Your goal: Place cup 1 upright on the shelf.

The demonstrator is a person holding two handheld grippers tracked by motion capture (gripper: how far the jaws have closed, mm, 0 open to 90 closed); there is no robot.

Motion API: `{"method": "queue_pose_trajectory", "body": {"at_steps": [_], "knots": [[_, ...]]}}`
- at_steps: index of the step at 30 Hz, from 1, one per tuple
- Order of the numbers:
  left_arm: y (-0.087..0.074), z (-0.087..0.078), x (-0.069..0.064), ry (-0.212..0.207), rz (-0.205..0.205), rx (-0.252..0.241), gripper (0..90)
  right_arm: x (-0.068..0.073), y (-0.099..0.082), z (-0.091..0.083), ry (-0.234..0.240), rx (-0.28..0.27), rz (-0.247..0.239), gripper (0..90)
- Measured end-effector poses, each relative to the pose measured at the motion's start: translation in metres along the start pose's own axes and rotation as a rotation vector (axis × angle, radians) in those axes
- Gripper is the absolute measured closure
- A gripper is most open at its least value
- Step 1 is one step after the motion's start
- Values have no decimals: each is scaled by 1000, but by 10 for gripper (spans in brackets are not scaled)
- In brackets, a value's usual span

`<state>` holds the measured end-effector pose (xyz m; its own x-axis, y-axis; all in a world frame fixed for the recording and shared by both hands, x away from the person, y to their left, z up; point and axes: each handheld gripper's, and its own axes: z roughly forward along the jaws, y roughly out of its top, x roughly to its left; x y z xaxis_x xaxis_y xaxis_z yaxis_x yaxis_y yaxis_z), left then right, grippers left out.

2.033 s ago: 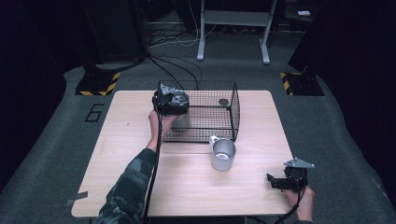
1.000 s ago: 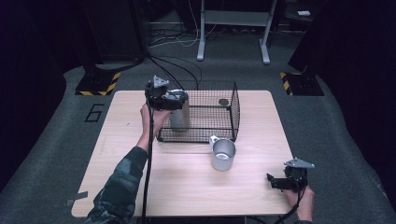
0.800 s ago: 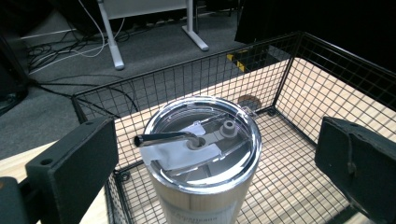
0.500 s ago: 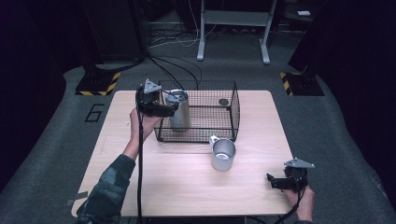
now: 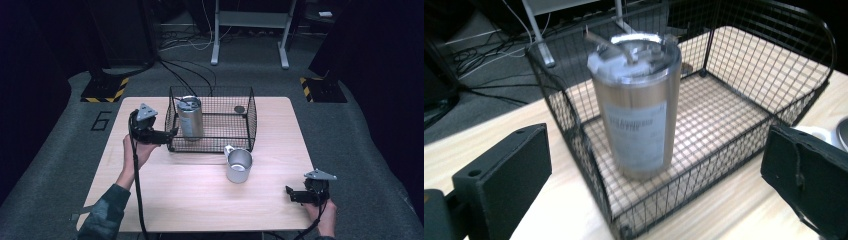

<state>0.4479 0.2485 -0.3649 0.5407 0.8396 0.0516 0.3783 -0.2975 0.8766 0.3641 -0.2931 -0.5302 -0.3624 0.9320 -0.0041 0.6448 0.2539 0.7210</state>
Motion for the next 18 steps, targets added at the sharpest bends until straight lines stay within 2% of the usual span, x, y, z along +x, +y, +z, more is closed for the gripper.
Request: {"method": "queue_pose_trajectory", "body": {"at_steps": [9, 13, 18], "knots": [[-44, -12, 5, 15, -48, 32, 0, 0, 0, 0, 0, 0, 0, 0], [-64, -10, 9, 19, -60, 53, 0, 0, 0, 0, -1, 0, 1, 0], [-88, -5, 18, 55, -94, 80, 0, 0, 0, 0, -1, -3, 2, 0]]}}
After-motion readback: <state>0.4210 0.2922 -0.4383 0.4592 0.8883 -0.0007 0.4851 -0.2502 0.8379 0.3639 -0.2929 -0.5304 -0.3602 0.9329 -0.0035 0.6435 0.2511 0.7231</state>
